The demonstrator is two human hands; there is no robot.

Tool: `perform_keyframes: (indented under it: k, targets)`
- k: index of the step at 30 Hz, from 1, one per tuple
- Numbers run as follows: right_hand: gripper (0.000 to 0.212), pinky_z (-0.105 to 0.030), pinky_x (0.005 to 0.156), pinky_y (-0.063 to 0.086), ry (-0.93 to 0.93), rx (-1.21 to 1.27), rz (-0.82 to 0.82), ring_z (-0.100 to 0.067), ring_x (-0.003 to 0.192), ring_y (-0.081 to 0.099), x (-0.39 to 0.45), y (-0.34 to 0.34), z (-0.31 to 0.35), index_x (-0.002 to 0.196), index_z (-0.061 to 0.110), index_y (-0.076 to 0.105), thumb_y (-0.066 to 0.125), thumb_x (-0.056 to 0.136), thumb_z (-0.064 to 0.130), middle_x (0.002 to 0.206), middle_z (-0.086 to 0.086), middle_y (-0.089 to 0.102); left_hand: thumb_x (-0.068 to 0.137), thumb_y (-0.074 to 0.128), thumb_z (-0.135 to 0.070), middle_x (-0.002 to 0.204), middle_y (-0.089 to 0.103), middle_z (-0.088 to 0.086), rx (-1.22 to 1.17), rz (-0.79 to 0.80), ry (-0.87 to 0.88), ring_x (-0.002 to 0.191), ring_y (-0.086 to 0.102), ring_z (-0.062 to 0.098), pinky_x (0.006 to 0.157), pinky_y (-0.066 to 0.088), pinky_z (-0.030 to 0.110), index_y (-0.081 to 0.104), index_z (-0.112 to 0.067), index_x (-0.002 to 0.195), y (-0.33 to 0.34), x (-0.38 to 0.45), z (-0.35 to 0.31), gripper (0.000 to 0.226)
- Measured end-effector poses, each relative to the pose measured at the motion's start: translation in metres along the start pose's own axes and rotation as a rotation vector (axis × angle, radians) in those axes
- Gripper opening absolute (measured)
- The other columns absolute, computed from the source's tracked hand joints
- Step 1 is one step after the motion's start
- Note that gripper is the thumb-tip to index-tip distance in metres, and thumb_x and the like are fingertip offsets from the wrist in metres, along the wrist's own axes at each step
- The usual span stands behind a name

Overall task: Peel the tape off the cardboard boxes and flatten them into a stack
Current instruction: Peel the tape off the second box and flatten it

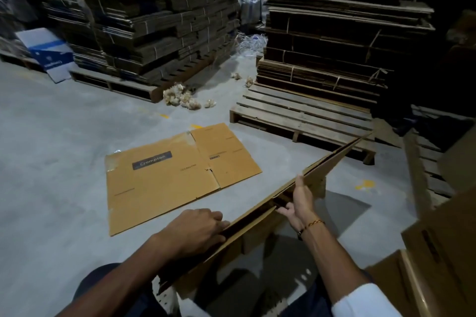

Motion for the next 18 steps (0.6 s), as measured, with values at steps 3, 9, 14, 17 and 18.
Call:
perform_keyframes:
  k: [3, 9, 14, 17, 18]
  targets:
    - [0.086, -0.064, 0.097, 0.050, -0.021, -0.192, -0.017, -0.039, 0.142, 0.039, -0.007, 0.003, 0.007, 0.156, 0.016, 0.024, 0.066, 0.092, 0.054, 0.155, -0.007, 0.036, 0.106, 0.033, -0.048, 0.104, 0.051, -0.003, -0.018, 0.000, 0.038, 0.094, 0.051, 0.017, 0.076, 0.048, 0.035, 0.049, -0.024, 0.134, 0.002, -0.002, -0.012, 0.040]
    - [0.025, -0.043, 0.073, 0.049, -0.068, -0.262, -0.102, -0.028, 0.085, 0.051, 0.008, -0.012, 0.001, 0.103, 0.008, 0.052, 0.047, 0.079, 0.000, 0.095, -0.012, 0.053, 0.102, 0.029, -0.062, 0.109, 0.057, 0.004, 0.074, -0.036, 0.028, 0.095, 0.053, 0.023, 0.071, 0.038, 0.035, 0.057, -0.018, 0.120, -0.014, -0.004, -0.051, 0.055]
    - [0.020, -0.040, 0.070, 0.050, -0.122, -0.177, -0.111, -0.029, 0.085, 0.055, -0.006, -0.001, 0.002, 0.103, 0.005, 0.046, 0.047, 0.089, -0.008, 0.096, -0.015, 0.053, 0.101, 0.031, -0.062, 0.091, 0.060, -0.003, -0.349, -0.307, 0.041, 0.082, 0.058, 0.018, 0.067, 0.047, 0.037, 0.066, -0.022, 0.097, -0.047, -0.010, -0.119, 0.053]
    - [0.023, -0.042, 0.073, 0.054, -0.141, -0.117, -0.094, -0.031, 0.089, 0.059, -0.008, 0.012, -0.001, 0.105, 0.005, 0.047, 0.049, 0.087, -0.007, 0.102, -0.018, 0.057, 0.096, 0.043, -0.066, 0.082, 0.067, 0.004, -1.082, -0.222, -0.292, 0.072, 0.062, 0.016, 0.073, 0.057, 0.040, 0.070, -0.016, 0.089, -0.012, 0.001, -0.112, 0.057]
    - [0.024, -0.042, 0.073, 0.054, -0.136, -0.102, -0.096, -0.031, 0.091, 0.059, -0.006, 0.014, -0.003, 0.107, 0.005, 0.047, 0.049, 0.086, -0.007, 0.103, -0.018, 0.057, 0.096, 0.045, -0.065, 0.086, 0.070, 0.008, -1.372, -0.176, -0.461, 0.072, 0.064, 0.017, 0.073, 0.057, 0.037, 0.072, -0.016, 0.095, 0.007, 0.002, -0.102, 0.057]
Point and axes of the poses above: each hand's wrist, its own x-axis towards the middle knuckle, its own y-axis out of the palm, z = x × y, the point moved 9 cm from there along x, towards the middle knuckle
